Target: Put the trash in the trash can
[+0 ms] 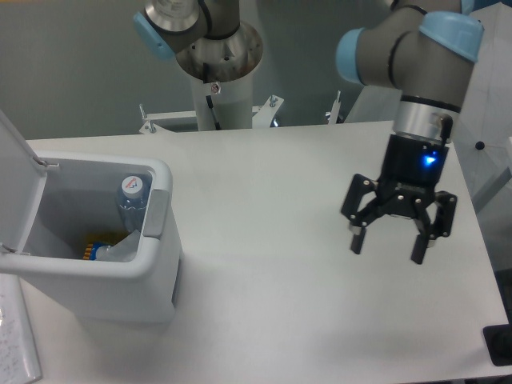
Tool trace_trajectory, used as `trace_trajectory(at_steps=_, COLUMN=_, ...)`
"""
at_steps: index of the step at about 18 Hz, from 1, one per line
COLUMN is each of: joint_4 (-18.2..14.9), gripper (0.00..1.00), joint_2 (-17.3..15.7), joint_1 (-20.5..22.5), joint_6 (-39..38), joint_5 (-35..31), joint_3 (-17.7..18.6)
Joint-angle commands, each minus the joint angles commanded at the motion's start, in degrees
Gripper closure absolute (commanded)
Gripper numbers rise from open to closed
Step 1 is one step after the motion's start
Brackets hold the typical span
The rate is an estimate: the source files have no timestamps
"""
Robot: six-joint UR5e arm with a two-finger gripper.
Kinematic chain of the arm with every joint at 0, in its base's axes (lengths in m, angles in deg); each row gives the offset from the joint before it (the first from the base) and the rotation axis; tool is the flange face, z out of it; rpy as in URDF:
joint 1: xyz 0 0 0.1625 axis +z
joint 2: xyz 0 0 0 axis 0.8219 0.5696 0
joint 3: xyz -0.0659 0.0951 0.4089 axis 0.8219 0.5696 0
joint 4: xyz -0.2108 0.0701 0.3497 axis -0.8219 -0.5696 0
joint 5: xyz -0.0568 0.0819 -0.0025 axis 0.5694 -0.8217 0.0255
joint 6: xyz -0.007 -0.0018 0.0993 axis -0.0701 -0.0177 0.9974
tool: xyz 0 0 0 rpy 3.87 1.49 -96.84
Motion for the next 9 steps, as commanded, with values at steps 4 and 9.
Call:
trace_trajectory(at_steps=4, joint_4=-0.3, gripper=0.0, joint_2=2.3, joint_1=-1.4, joint_6=4.4, joint_5=-15.4, joint_3=-1.1)
trace_trajectory(at_steps=9, joint_4=-10.5, gripper=0.0, joint_2=4.4, joint_1=-3.5, joint_6=20.6, joint_5=-26.5, joint_3=-5.3)
